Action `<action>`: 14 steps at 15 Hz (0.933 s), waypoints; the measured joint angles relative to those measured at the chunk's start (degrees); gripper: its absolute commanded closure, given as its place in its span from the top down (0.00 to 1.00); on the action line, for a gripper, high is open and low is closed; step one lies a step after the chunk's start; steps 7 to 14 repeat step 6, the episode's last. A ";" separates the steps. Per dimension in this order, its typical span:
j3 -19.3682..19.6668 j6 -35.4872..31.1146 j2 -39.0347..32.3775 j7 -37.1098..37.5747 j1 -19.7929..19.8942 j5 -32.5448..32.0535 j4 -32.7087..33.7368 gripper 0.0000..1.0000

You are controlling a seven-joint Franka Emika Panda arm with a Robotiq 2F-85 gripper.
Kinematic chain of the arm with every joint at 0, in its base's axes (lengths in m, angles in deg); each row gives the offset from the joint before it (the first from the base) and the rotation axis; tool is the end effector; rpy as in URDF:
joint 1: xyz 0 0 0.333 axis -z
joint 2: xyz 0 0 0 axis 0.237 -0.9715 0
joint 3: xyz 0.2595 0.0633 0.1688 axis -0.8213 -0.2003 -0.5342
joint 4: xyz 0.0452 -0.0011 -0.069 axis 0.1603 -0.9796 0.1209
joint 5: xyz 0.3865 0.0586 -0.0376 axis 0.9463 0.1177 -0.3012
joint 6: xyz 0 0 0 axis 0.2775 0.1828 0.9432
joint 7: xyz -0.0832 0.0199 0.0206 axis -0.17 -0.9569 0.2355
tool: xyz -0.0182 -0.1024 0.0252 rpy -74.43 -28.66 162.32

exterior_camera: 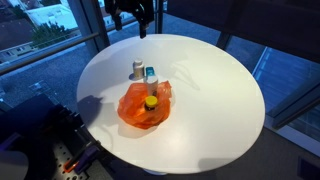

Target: Put the black and yellow bottle in the orange plastic bag

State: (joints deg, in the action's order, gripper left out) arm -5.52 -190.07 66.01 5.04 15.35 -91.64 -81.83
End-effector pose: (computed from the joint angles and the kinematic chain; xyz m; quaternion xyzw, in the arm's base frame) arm 0.4808 -0.0391 0.4007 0.9971 0.0676 -0.0329 0.0132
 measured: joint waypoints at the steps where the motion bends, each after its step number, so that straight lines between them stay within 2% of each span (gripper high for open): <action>1: -0.03 0.15 0.83 0.11 -0.05 0.00 0.24 1.00; 5: -0.07 0.63 3.36 0.68 -0.09 0.00 0.70 1.00; 14: -0.07 0.69 3.51 0.77 -0.09 0.00 0.70 1.00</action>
